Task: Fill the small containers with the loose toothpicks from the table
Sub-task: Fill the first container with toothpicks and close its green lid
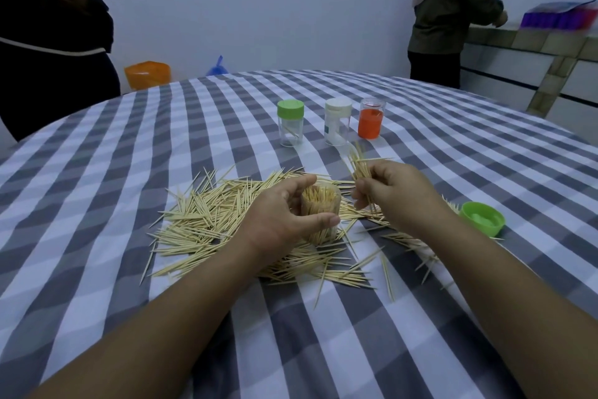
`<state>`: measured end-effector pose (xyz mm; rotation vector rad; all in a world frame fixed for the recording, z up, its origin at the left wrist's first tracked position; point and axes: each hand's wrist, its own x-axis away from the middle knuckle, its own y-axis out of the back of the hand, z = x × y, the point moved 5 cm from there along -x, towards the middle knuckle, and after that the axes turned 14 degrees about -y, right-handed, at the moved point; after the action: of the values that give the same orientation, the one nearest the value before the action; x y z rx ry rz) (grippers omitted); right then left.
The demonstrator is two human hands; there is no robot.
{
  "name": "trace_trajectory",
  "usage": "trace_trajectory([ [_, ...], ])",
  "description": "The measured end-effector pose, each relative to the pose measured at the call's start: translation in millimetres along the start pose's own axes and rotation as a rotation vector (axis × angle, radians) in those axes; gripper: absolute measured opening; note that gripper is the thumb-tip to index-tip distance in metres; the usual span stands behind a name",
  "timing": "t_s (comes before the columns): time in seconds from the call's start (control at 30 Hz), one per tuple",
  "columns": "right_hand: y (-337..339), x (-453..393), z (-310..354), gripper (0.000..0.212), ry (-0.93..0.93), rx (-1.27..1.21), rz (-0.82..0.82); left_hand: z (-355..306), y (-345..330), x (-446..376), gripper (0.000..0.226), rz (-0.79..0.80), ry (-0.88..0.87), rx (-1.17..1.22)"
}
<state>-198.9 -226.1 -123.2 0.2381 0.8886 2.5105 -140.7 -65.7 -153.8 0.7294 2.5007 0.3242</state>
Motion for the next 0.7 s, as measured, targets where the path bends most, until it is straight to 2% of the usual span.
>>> trace_trajectory([
  [0.1,-1,1,1,0.014,-0.011,-0.268,0.047,1,0,0,0.076,0.0,0.003,0.015],
  [0.27,-6,3,6,0.013,0.027,-0.493,0.079,2,-2,0,0.08,0.014,-0.003,0.025],
  [0.4,-8,9,13,0.016,0.14,-0.631,0.018,2,-5,1,0.09,0.02,-0.015,0.04],
  [0.6,-10,17,19,0.017,0.226,-0.707,-0.021,3,-6,0,0.091,0.028,-0.011,0.044],
  [0.7,-16,15,16,0.011,0.168,-0.6,0.014,4,-6,0,0.089,0.03,-0.004,0.055],
])
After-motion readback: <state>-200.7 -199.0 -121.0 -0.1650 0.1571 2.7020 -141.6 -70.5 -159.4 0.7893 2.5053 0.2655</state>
